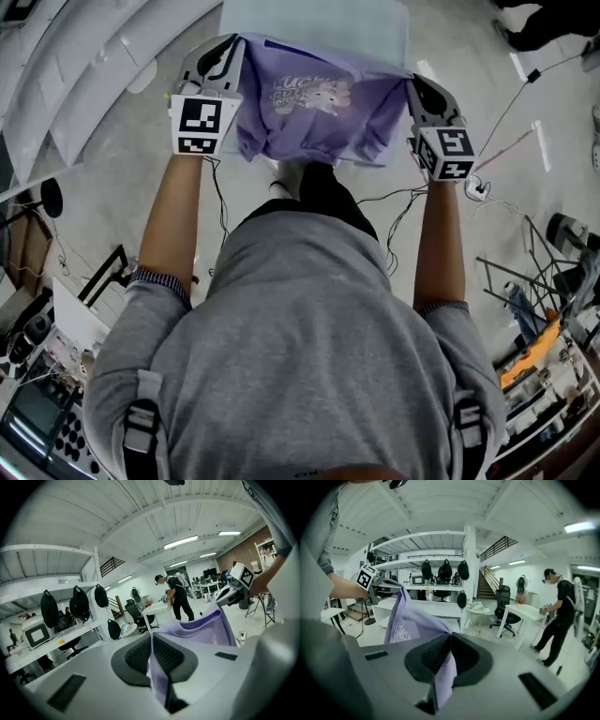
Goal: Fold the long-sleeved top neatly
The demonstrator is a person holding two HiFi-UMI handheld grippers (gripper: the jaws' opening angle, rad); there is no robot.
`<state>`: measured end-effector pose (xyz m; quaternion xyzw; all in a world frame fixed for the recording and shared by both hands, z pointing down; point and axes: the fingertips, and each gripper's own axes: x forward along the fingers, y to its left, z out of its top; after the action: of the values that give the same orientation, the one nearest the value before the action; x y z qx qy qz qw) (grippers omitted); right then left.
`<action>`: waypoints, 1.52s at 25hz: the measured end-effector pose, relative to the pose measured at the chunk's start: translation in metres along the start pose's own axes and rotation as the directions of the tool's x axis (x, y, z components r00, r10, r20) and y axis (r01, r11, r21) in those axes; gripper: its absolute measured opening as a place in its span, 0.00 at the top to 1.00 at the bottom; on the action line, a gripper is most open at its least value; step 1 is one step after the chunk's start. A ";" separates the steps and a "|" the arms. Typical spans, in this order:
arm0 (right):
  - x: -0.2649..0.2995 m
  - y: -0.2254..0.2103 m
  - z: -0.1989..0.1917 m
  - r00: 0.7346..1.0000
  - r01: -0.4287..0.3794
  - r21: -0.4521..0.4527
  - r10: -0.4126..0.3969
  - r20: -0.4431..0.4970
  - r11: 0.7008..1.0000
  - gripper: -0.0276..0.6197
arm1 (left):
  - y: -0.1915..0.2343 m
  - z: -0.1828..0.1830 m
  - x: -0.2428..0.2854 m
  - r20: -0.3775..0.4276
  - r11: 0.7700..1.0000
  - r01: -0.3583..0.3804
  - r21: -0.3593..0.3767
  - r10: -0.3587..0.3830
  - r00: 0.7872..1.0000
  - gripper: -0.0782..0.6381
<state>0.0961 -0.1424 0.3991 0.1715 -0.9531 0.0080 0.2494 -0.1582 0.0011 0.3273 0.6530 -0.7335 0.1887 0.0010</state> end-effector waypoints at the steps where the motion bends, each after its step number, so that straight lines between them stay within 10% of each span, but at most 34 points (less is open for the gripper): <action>1: 0.010 -0.008 -0.003 1.000 -0.008 0.004 0.008 -0.008 1.000 0.92 | 0.001 -0.004 0.012 -0.014 1.000 -0.002 0.000 0.002 1.000 0.85; 23: 0.180 -0.074 -0.085 0.961 -0.123 0.227 0.174 -0.217 0.966 0.92 | 0.028 -0.153 0.181 -0.264 0.993 0.116 -0.016 -0.116 0.957 0.85; 38: 0.308 -0.122 -0.192 0.876 -0.023 0.337 0.182 -0.448 0.941 0.91 | 0.026 -0.280 0.307 -0.423 0.954 0.259 -0.152 -0.300 0.855 0.85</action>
<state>-0.0245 -0.3372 0.7058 0.1512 -0.8570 0.2179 0.4419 -0.2971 -0.2129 0.6567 0.6918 -0.6190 0.2966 0.2240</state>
